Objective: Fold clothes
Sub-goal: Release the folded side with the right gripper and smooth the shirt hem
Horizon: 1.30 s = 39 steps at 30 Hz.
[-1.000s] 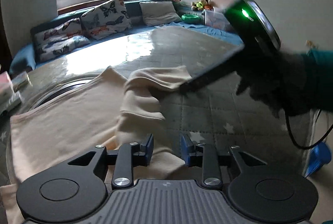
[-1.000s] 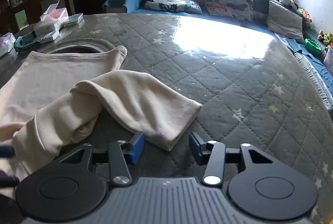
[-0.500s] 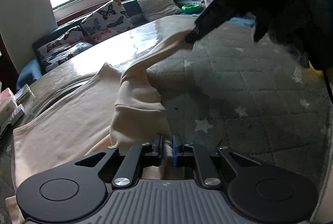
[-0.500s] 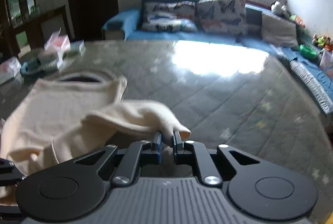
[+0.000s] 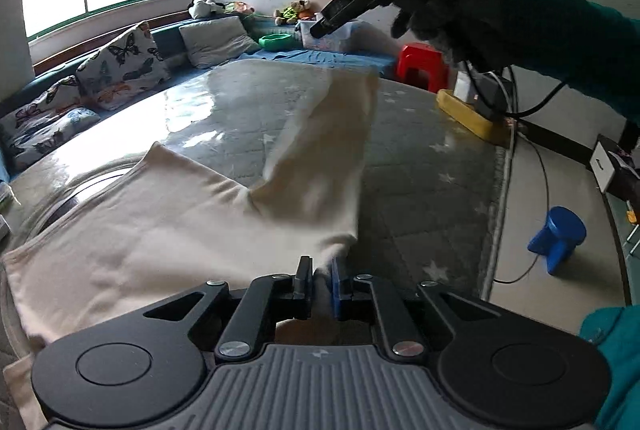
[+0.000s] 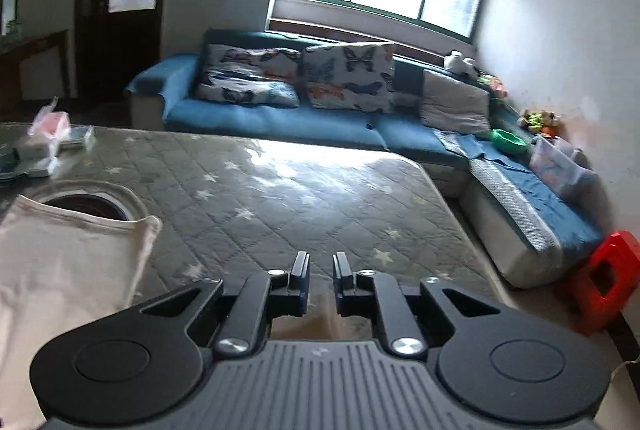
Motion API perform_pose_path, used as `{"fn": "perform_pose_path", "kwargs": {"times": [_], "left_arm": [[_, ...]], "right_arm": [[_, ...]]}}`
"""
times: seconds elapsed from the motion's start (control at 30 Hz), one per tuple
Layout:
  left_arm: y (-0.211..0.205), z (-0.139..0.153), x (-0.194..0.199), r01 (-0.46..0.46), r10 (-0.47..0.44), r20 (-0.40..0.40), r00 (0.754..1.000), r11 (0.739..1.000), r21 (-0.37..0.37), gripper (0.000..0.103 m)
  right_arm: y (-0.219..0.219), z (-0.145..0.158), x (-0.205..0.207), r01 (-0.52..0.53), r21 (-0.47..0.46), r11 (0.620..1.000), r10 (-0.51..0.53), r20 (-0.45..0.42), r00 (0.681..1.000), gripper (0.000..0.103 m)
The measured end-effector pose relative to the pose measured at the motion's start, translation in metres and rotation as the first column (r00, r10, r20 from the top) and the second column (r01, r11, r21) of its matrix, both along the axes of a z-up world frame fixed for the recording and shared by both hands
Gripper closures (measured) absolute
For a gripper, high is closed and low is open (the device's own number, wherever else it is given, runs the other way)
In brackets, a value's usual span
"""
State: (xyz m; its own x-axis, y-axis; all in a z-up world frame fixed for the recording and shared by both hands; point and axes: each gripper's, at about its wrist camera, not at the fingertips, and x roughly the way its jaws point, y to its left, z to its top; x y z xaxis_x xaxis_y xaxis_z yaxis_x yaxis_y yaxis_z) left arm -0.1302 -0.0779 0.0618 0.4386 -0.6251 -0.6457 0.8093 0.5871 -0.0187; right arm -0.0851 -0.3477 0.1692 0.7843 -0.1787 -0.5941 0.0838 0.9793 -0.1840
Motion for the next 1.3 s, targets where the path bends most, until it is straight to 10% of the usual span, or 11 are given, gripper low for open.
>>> {"fn": "perform_pose_path", "kwargs": {"times": [0.2,0.47,0.7,0.9,1.3], "left_arm": [[0.014,0.001,-0.014,0.051,-0.052,-0.021,0.998,0.999,-0.017,0.092],[0.07,0.011,-0.003,-0.248,0.251,0.026,0.968,0.966,-0.071,0.086],[0.119,0.019,0.006,-0.497,0.506,0.053,0.861,0.858,-0.129,0.067],[0.158,0.01,0.019,-0.697,0.703,0.066,0.708,0.711,-0.091,0.058],[0.184,-0.023,0.059,-0.772,0.767,-0.09,0.635,0.635,-0.034,0.058]], "right_arm": [[0.028,-0.029,-0.001,-0.129,0.064,0.99,0.135,-0.107,0.985,0.074],[0.057,-0.087,-0.011,-0.182,0.149,0.972,0.215,-0.253,0.943,0.065],[0.044,-0.102,-0.016,-0.122,0.181,0.976,0.164,-0.239,0.957,0.048],[0.037,-0.108,-0.016,-0.103,0.181,0.978,0.141,-0.212,0.967,0.039],[0.033,-0.114,-0.023,-0.059,0.184,0.981,0.088,-0.155,0.984,0.024]]}}
